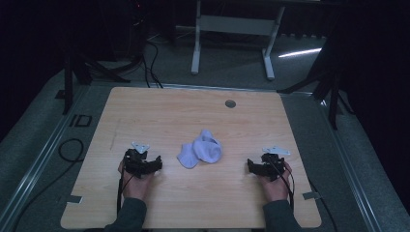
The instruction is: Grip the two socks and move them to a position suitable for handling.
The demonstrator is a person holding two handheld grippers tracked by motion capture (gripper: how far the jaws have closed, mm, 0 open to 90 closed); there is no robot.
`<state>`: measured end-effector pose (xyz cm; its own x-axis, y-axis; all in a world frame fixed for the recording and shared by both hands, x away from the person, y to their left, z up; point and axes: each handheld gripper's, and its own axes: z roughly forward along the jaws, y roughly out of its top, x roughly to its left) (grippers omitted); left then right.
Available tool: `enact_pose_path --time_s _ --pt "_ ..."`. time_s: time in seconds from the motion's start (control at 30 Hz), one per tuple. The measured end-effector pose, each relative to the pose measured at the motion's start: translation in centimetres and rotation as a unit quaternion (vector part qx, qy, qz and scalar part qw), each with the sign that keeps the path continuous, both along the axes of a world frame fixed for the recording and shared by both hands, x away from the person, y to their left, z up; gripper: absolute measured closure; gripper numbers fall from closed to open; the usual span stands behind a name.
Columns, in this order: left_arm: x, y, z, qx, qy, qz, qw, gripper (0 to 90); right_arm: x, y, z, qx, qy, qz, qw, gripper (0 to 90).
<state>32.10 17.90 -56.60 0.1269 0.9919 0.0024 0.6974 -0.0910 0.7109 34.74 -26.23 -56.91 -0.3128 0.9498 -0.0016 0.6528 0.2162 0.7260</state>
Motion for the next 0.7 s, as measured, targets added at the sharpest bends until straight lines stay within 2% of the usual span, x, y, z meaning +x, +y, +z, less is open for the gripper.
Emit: enact_pose_path --time_s 0.2,0.27,0.47,0.5,0.57,0.7 --pt "-0.1 -0.4 0.5 -0.001 0.007 -0.018 0.9998 49.8 0.0 0.0 0.0 0.0 0.0 0.0 1.0 12.2" --pt "-0.3 -0.7 0.6 0.001 0.009 -0.026 0.9996 55.7 0.0 0.0 0.0 0.0 0.0 0.0 1.0 12.2" --pt "-0.4 -0.9 0.7 -0.003 0.015 -0.047 0.9988 66.9 0.0 0.0 0.0 0.0 0.0 0.0 1.0 12.4" --pt "-0.5 -1.1 0.9 -0.009 0.022 -0.058 0.998 68.7 0.0 0.0 0.0 0.0 0.0 0.001 1.0 12.7" --pt "-0.5 -1.2 1.0 -0.009 0.019 -0.066 0.9976 70.5 0.0 0.0 0.0 0.0 -0.001 0.002 1.0 12.8" --pt "-1.0 -2.1 1.7 -0.025 0.013 -0.101 0.9945 71.7 0.0 0.0 0.0 0.0 -0.002 0.002 1.0 12.8"
